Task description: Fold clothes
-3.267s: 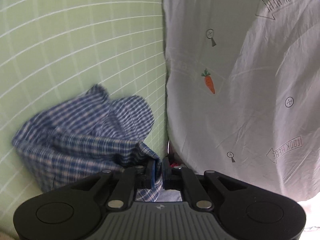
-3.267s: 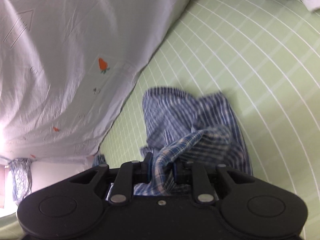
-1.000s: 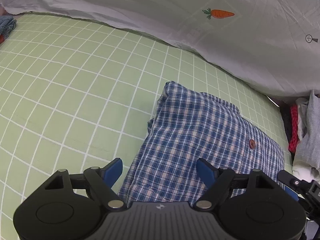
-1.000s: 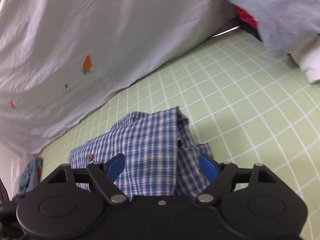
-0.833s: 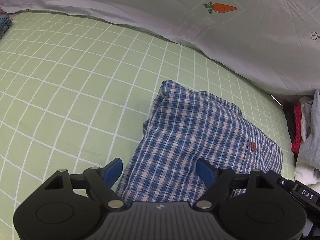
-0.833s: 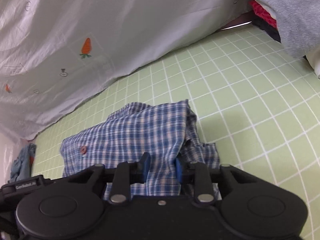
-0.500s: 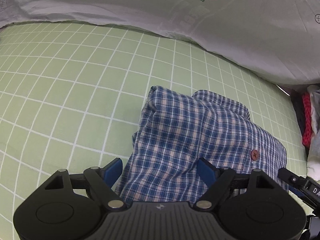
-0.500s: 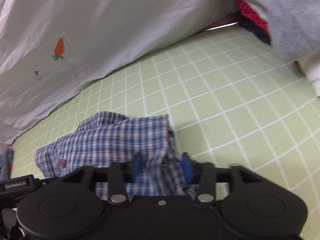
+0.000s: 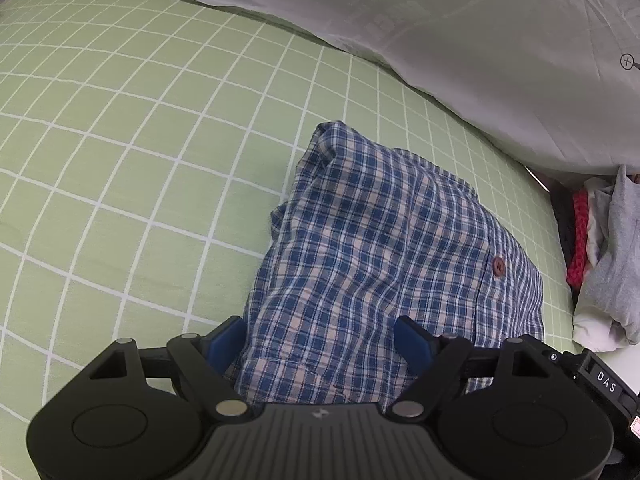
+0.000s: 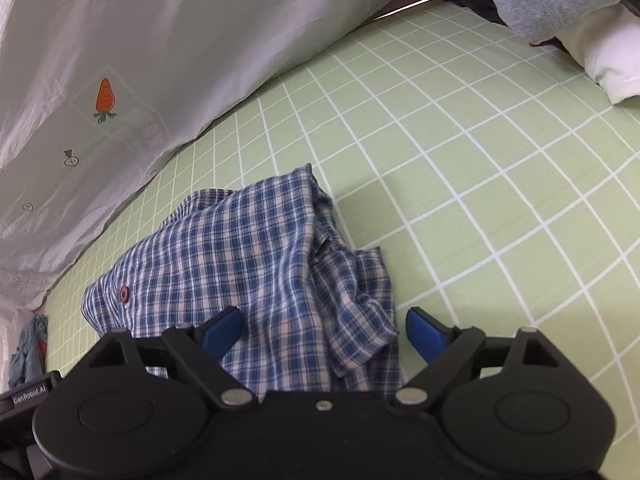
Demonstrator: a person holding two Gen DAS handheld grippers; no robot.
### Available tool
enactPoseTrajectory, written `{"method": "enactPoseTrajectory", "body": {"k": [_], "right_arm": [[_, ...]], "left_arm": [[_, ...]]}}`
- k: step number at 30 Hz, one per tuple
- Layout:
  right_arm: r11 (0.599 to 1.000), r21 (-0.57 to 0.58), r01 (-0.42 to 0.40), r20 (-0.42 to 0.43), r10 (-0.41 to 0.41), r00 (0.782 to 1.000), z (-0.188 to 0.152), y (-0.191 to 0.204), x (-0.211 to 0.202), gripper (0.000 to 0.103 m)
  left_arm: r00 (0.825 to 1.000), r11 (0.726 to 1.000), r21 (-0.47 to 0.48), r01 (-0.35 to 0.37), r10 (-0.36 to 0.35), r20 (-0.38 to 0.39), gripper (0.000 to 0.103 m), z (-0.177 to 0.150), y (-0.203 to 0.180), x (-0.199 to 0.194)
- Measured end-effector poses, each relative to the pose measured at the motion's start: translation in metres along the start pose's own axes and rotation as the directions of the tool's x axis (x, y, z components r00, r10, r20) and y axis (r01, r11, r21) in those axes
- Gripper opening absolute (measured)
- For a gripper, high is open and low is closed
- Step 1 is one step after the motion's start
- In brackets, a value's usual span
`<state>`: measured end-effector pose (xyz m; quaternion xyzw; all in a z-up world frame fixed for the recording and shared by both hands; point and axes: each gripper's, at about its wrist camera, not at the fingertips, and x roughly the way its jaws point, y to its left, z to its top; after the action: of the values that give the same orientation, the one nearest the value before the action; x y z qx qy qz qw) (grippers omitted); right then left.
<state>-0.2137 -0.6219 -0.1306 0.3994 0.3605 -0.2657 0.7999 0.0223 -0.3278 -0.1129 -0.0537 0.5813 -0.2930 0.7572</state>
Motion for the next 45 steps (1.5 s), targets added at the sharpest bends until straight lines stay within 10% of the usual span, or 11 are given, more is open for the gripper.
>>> {"method": "enactPoseTrajectory", "body": {"k": [10,13,15,19,33,45], "right_arm": [[0.991,0.074,-0.111,-0.011,0.112,0.994,0.004,0.009,0.015,0.103],[0.988,-0.021,-0.155,-0.050,0.154,0.987,-0.004,0.027,0.021,0.101],[0.983,-0.073,-0.168,-0.075,0.163,0.984,-0.012,0.040,0.021,0.072],[0.980,-0.044,-0.196,-0.091,0.192,0.977,-0.025,0.040,0.008,0.047],[0.985,-0.006,-0.173,-0.019,0.173,0.985,-0.083,0.022,-0.082,0.032],[0.990,0.058,-0.126,0.255,0.107,0.961,-0.035,-0.056,-0.197,0.032]], "left_arm": [[0.998,0.998,-0.043,0.053,-0.051,0.041,0.082,-0.001,-0.001,0.005],[0.991,0.987,-0.087,0.133,-0.133,0.004,0.055,-0.004,-0.001,0.010],[0.987,0.979,-0.130,0.157,-0.159,-0.005,0.040,-0.012,0.000,0.011],[0.985,0.977,-0.132,0.168,-0.171,-0.015,0.025,-0.029,0.000,-0.002],[0.955,0.958,-0.081,0.276,-0.283,-0.085,0.021,-0.081,-0.015,-0.050],[0.876,0.870,0.109,0.481,-0.470,-0.110,0.021,-0.099,-0.173,-0.052]]}}
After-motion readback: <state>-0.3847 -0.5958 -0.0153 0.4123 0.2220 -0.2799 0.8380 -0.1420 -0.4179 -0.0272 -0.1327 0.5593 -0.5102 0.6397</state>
